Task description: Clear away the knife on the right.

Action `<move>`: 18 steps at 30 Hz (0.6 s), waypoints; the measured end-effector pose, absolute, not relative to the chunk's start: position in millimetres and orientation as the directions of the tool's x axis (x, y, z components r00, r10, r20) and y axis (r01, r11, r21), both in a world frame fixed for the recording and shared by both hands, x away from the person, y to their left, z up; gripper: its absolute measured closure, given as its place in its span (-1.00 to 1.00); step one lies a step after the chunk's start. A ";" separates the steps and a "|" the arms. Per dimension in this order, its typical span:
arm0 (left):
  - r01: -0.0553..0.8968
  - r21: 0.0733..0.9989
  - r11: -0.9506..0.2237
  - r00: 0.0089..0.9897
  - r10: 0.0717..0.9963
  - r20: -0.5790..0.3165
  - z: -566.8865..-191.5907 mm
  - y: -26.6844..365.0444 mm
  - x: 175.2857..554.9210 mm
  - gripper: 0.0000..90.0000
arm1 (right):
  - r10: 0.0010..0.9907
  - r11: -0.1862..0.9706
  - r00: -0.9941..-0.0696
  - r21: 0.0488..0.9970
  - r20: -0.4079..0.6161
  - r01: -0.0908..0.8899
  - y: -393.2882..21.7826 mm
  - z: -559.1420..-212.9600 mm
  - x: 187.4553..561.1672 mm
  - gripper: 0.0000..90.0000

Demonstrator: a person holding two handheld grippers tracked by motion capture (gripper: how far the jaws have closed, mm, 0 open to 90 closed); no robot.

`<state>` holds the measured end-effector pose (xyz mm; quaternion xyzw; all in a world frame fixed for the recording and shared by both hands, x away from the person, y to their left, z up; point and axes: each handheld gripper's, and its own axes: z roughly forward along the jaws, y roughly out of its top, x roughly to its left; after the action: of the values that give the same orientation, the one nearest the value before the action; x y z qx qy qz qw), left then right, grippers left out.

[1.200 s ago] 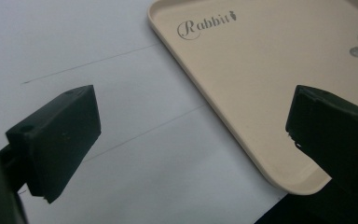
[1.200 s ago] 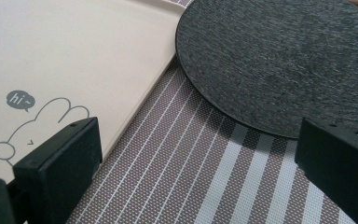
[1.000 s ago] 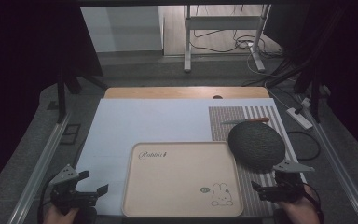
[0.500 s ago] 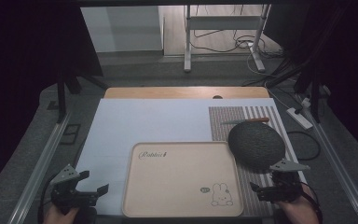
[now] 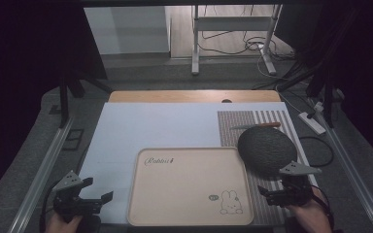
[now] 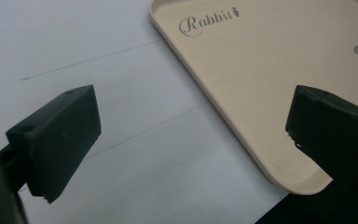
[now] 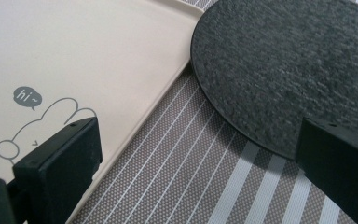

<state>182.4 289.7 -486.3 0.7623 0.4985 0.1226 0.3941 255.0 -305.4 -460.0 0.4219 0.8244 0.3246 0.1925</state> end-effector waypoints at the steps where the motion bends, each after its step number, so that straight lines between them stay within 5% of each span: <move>1: 0.664 0.723 -0.192 0.473 0.857 -0.207 -486.3 289.8 182.5 -0.93 | 0.818 0.437 -0.574 0.698 -0.045 0.568 -305.0 -460.0 255.9 -0.99; 18: 0.671 0.719 -0.183 0.467 0.857 -0.218 -486.9 290.6 183.6 -0.93 | 0.754 0.458 -0.656 0.734 -0.022 0.502 -297.7 -456.8 272.8 -0.99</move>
<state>183.6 290.6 -486.9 0.7600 0.5025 0.1179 0.3951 272.8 -297.7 -456.8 0.3757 0.8356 0.3604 0.1751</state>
